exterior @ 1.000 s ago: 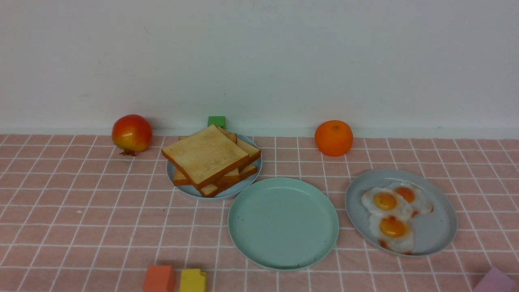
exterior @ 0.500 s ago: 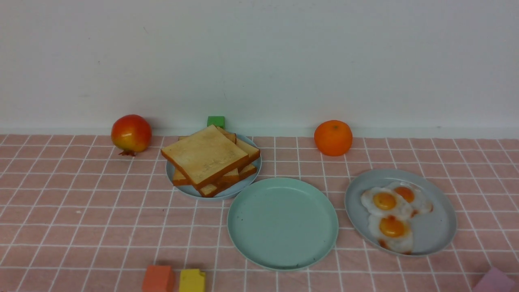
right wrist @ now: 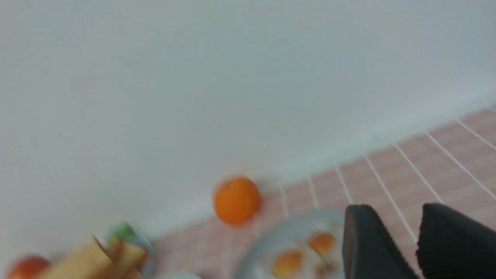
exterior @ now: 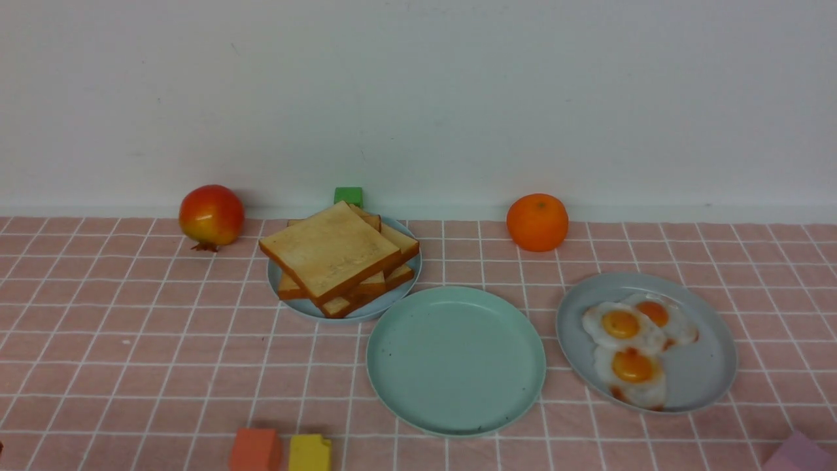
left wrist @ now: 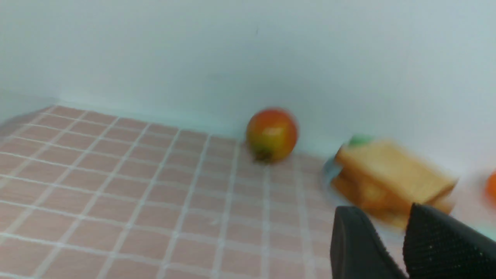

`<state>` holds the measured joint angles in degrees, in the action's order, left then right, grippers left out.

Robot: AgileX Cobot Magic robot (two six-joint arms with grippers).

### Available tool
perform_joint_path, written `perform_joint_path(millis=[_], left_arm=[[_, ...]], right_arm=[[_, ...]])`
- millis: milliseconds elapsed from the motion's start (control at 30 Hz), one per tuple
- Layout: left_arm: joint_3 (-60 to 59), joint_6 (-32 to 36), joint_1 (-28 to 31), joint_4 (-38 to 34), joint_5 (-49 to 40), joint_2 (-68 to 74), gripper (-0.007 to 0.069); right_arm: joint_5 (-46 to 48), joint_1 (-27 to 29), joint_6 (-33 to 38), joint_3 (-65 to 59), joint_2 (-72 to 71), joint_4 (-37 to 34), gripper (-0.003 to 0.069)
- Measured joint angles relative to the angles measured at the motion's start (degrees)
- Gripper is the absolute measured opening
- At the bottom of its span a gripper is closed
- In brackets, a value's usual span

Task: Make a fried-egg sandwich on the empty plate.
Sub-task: Use the left arm to grab a slice of bread

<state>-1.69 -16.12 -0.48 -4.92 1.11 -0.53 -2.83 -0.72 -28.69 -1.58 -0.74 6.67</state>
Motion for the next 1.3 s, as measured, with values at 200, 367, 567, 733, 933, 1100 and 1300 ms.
perform_joint_path(millis=[200,367,567,733,933,1100,1300], left_arm=[[2.60,-5.86,0.00,-3.49,5.73,0.00,0.0240],[19.15,-4.46,0.00,-1.02,2.58,8.67,0.0240],[40.38,-4.02,0.00,-0.42,-14.43,23.42,0.0240],[49.29,-4.53,0.00,-1.56,-28.70,37.45,0.0240],[49.60,-6.28,0.00,-5.43,-29.69,49.46,0.0240],[49.60,-5.48,0.00,-14.45,-29.93,59.09,0.0240],[50.25,7.68,0.12,-28.97,-32.99,71.12,0.0240]], right_arm=[[-10.45,0.00,-1.15,2.13,0.14,0.00,0.0239],[-7.55,0.00,-1.20,18.75,8.02,-0.06,0.0239],[12.96,0.00,-1.20,41.70,20.51,0.70,0.0239],[27.50,0.00,-1.20,49.57,30.04,6.88,0.0239],[32.68,0.00,-1.20,46.34,40.01,7.73,0.0239],[38.05,-0.72,4.76,45.46,46.36,-2.51,0.0239],[44.91,-6.13,22.74,45.46,52.55,-18.66,0.0239]])
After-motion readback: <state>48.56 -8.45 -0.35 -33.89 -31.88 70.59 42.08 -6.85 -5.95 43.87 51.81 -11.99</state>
